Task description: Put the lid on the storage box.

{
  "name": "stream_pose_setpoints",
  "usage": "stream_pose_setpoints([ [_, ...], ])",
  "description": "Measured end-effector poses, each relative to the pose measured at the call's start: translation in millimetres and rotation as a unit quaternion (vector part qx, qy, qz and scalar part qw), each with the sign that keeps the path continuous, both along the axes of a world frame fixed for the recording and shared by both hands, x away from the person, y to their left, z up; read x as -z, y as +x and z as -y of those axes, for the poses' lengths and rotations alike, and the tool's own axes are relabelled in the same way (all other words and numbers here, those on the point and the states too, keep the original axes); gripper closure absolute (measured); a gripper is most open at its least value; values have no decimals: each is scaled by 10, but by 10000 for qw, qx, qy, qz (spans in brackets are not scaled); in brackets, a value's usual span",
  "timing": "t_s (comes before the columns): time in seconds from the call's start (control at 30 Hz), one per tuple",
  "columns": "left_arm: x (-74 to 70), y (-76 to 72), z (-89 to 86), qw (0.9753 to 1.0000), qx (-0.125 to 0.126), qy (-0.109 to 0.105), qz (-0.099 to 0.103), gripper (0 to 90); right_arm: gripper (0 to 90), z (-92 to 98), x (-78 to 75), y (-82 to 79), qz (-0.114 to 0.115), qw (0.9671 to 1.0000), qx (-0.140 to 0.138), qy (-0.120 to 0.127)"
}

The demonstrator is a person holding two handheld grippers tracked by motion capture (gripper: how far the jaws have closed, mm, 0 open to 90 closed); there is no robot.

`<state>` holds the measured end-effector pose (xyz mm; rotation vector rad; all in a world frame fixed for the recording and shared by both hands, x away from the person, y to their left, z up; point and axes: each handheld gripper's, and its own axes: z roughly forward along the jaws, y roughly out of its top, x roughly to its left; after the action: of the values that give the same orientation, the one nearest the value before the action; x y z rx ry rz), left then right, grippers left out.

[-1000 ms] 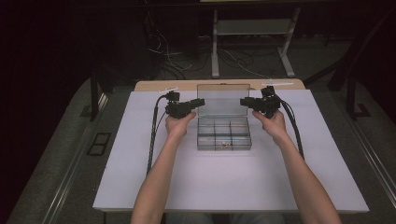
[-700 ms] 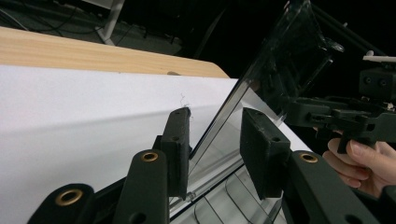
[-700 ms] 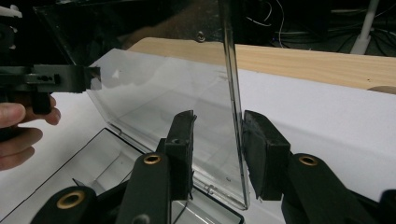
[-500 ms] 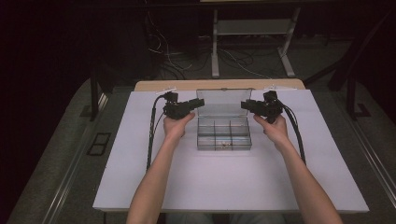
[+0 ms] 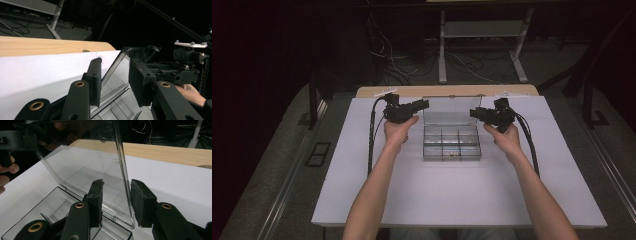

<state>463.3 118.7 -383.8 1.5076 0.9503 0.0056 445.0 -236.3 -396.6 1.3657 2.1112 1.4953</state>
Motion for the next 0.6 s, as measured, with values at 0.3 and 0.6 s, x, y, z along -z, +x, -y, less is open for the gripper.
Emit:
stream_pose_setpoints([
  [0.3, -30, -6, 2, 10000, 14, 37, 0, 661, 603, -4, 23, 0, -59, 10000, -7, 9],
  [0.6, -41, -47, 5, 9999, 19, 122, 96, 667, 460, -19, -20, -19, -37, 9998, -141, 106],
])
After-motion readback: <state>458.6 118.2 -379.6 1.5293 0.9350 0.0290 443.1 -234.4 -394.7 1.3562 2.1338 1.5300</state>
